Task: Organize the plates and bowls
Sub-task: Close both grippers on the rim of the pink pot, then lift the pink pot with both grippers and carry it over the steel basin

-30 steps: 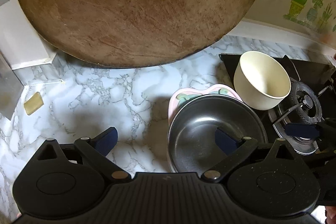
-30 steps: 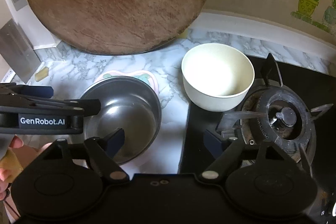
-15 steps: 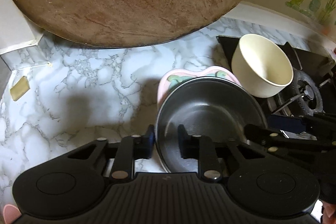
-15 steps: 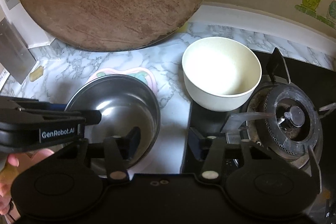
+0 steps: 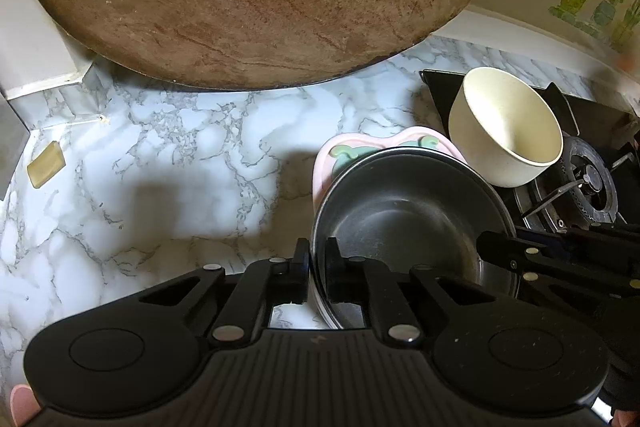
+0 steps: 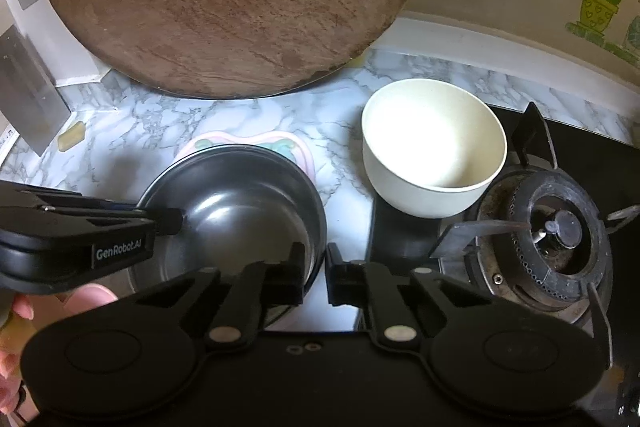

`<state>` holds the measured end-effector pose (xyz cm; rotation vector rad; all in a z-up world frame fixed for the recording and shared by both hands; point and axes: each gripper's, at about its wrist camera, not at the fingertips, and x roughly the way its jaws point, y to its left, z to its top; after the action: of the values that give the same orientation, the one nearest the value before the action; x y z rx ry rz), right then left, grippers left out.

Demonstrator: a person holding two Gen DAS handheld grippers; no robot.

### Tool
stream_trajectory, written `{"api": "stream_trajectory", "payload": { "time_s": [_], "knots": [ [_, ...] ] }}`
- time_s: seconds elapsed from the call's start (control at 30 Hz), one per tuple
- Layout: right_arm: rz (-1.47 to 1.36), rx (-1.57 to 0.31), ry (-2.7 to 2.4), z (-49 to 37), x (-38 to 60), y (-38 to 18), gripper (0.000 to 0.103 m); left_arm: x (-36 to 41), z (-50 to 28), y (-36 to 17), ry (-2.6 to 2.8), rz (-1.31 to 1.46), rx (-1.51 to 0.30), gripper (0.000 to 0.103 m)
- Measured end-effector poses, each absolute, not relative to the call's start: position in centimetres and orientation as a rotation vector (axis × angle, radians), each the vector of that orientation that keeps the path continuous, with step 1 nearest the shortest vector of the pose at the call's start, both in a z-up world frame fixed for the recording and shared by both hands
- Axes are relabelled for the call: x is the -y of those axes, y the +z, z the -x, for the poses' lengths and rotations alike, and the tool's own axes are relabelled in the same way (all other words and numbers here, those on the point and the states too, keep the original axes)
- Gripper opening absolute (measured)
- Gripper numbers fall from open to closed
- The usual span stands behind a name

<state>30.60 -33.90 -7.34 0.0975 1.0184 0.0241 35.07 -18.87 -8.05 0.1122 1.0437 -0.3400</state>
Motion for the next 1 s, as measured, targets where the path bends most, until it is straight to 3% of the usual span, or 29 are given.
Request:
{"api": "stream_trajectory", "payload": {
  "time_s": [0.53,1.0],
  "knots": [
    [-0.07,-0.949,-0.036,-29.2,33.5,-4.1,0.007,18.6,-33.0,-4.2,-0.356,-0.091,-0.98,0.007],
    [-0.033,-0.857,0.011,-25.5,29.9,2.7,0.007,12.4,-27.8,2.4,-0.358,-0.037,-0.894,0.007]
  ]
}}
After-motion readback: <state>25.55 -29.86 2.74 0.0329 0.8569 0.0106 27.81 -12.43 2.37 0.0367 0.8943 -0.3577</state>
